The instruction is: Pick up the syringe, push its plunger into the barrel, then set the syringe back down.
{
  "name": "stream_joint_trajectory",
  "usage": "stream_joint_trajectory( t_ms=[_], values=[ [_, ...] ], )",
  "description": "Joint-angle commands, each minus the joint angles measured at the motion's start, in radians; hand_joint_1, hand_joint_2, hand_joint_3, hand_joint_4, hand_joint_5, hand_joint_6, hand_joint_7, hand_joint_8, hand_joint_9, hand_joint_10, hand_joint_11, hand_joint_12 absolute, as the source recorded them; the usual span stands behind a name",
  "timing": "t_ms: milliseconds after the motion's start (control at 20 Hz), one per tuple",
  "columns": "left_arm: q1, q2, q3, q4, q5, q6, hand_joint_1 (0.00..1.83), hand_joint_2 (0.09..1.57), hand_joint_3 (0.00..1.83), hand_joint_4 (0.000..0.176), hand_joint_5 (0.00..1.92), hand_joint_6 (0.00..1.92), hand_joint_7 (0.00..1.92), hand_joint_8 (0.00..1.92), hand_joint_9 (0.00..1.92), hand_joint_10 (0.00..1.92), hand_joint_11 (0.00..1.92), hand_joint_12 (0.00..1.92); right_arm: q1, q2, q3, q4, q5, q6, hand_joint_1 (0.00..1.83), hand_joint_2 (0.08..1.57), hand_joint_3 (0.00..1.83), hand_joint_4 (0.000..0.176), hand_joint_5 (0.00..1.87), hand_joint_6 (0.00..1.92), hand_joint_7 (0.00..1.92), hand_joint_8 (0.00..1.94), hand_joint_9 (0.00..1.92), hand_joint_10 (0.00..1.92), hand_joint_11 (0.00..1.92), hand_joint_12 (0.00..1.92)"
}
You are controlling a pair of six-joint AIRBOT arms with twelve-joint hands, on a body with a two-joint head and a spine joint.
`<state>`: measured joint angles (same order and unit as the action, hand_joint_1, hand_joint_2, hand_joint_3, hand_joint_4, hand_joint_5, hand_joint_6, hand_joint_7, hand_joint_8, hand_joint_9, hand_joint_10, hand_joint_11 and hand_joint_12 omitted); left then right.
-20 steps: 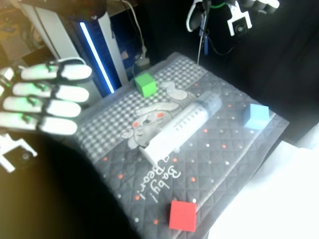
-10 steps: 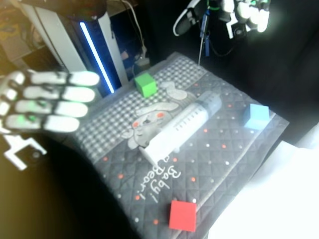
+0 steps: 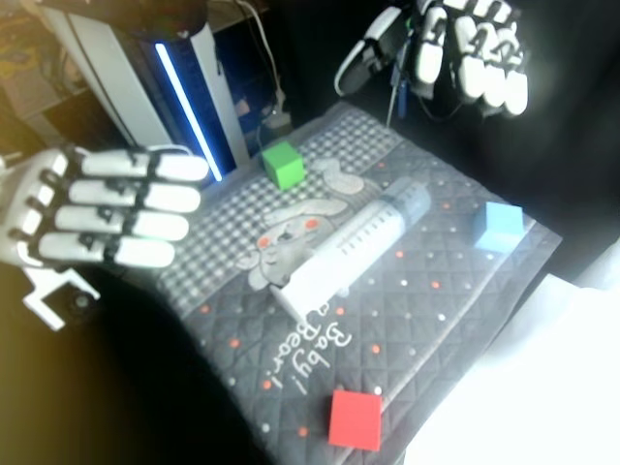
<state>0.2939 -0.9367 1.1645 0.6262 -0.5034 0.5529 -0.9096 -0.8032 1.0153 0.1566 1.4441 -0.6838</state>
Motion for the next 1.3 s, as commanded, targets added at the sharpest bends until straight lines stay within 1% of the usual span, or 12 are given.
stream_joint_trajectory(
  t_ms=[0,100,200,250,350,550,650,750,900,950,1100,1250],
  values=[
    [-0.035,-0.021,0.014,0.06,-0.023,-0.064,0.5,0.7,0.0,0.088,0.0,0.0,0.0,0.0,0.02,0.0,0.08,0.11,0.005,-0.003,0.011,0.017,0.118,0.001,0.48,0.68,0.0,0.024,0.2,0.0,0.19,0.0,0.19,0.0,0.16,0.05],
    [-0.067,-0.073,0.065,0.278,0.017,-0.289,0.49,0.68,0.0,0.085,0.0,0.0,0.01,0.0,0.05,0.01,0.11,0.12,0.005,-0.009,0.017,0.026,0.114,0.002,0.46,0.69,0.0,0.005,0.17,0.0,0.19,0.0,0.17,0.0,0.14,0.05],
    [-0.073,-0.107,0.116,0.394,0.018,-0.447,0.5,0.6,0.0,0.094,0.0,0.0,0.02,0.01,0.04,0.0,0.07,0.1,0.005,-0.009,0.018,0.026,0.113,0.002,0.47,0.69,0.0,0.012,0.15,0.0,0.19,0.0,0.18,0.0,0.15,0.05],
    [-0.074,-0.122,0.141,0.448,0.018,-0.521,0.48,0.62,0.0,0.076,0.0,0.0,0.04,0.01,0.06,0.01,0.1,0.12,0.005,-0.01,0.018,0.026,0.113,0.002,0.47,0.67,0.0,0.021,0.16,0.0,0.2,0.0,0.19,0.01,0.16,0.05],
    [-0.075,-0.125,0.143,0.495,0.039,-0.54,0.43,0.65,0.0,0.06,0.0,0.0,0.04,0.01,0.06,0.0,0.08,0.21,0.005,-0.011,0.018,0.026,0.113,0.002,0.51,0.68,0.0,0.031,0.17,0.01,0.21,0.01,0.21,0.01,0.18,0.06],
    [-0.091,-0.13,0.127,0.658,0.071,-0.636,0.4,0.68,0.0,0.084,0.0,0.0,0.04,0.01,0.08,0.0,0.0,0.42,0.004,-0.016,0.019,0.026,0.112,0.002,0.44,0.67,0.0,0.027,0.17,0.0,0.19,0.0,0.19,0.0,0.17,0.05],
    [-0.098,-0.138,0.132,0.755,0.081,-0.713,0.4,0.68,0.0,0.065,0.0,0.0,0.04,0.0,0.04,0.0,0.0,0.31,0.004,-0.019,0.02,0.026,0.111,0.002,0.47,0.67,0.0,0.027,0.16,0.0,0.2,0.0,0.2,0.01,0.18,0.05],
    [-0.098,-0.153,0.142,0.848,0.088,-0.792,0.38,0.65,0.0,0.077,0.0,0.0,0.0,0.0,0.0,0.0,0.0,0.03,0.004,-0.024,0.024,0.026,0.109,0.002,0.49,0.66,0.0,0.036,0.16,0.0,0.2,0.0,0.2,0.0,0.18,0.05],
    [-0.087,-0.176,0.151,0.919,0.095,-0.844,0.39,0.67,0.0,0.071,0.0,0.0,0.0,0.0,0.0,0.0,0.0,0.0,0.004,-0.025,0.024,0.026,0.108,0.002,0.5,0.63,0.0,0.057,0.16,0.0,0.19,0.0,0.2,0.0,0.18,0.05],
    [-0.082,-0.184,0.152,0.955,0.098,-0.868,0.47,0.65,0.0,0.11,0.0,0.0,0.01,0.0,0.0,0.0,0.0,0.0,0.004,-0.025,0.024,0.026,0.108,0.002,0.5,0.65,0.0,0.043,0.16,0.0,0.19,0.0,0.21,0.01,0.18,0.05],
    [-0.075,-0.209,0.163,1.01,0.106,-0.906,0.41,0.63,0.0,0.126,0.0,0.0,0.0,0.0,0.0,0.0,0.0,0.0,0.004,-0.029,0.024,0.026,0.108,0.002,0.48,0.68,0.01,0.046,0.17,0.01,0.21,0.01,0.22,0.01,0.19,0.05],
    [-0.063,-0.245,0.187,1.091,0.102,-0.986,0.42,0.62,0.0,0.077,0.0,0.0,0.0,0.0,0.0,0.0,0.0,0.0,0.004,-0.034,0.024,0.026,0.108,0.005,0.47,0.67,0.0,0.04,0.17,0.0,0.22,0.01,0.23,0.01,0.21,0.05]
  ],
)
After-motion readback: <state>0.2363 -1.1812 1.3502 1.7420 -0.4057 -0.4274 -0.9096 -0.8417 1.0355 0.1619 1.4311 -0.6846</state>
